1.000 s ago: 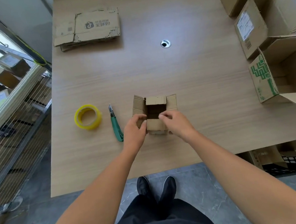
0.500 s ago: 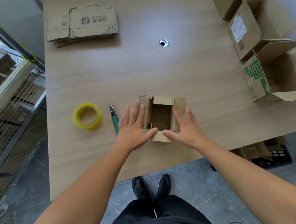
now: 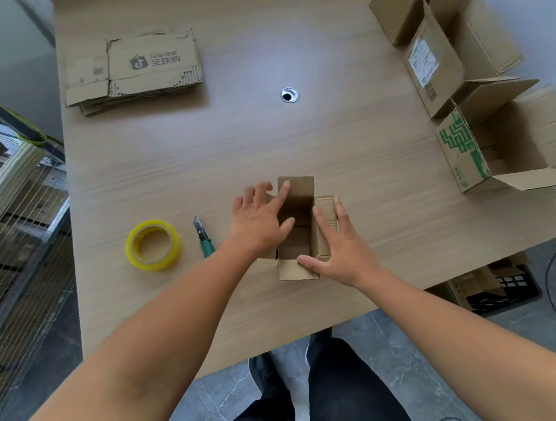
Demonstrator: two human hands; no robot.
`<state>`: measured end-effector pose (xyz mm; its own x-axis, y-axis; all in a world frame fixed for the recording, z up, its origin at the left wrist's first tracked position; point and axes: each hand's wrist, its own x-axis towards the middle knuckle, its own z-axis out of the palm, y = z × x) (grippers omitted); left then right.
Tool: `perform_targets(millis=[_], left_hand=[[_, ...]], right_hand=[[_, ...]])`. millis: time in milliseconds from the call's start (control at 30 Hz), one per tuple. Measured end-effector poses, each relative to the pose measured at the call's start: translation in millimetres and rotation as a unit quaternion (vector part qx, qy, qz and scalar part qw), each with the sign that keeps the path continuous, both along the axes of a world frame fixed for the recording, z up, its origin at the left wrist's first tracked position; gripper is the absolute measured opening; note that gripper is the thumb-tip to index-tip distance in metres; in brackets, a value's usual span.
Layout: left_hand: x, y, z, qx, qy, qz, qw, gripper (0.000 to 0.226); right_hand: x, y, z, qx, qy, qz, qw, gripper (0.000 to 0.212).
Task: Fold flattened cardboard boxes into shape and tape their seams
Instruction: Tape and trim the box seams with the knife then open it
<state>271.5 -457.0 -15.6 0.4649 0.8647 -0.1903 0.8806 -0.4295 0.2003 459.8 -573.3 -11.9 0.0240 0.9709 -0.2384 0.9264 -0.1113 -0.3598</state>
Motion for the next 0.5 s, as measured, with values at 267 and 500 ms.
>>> perform_targets(millis=[267,500], left_hand=[[46,48,-14,-0.191,-0.374,0.193,0.887,0.063],[127,123,11,-0.345,-0.49,0.399,0.694,0.025]], right_hand=[[51,64,-2,0.023,-0.02,0.044,0.999,0.107],[142,199,13,0.012,-0.05,0.047,0.998,0.1]])
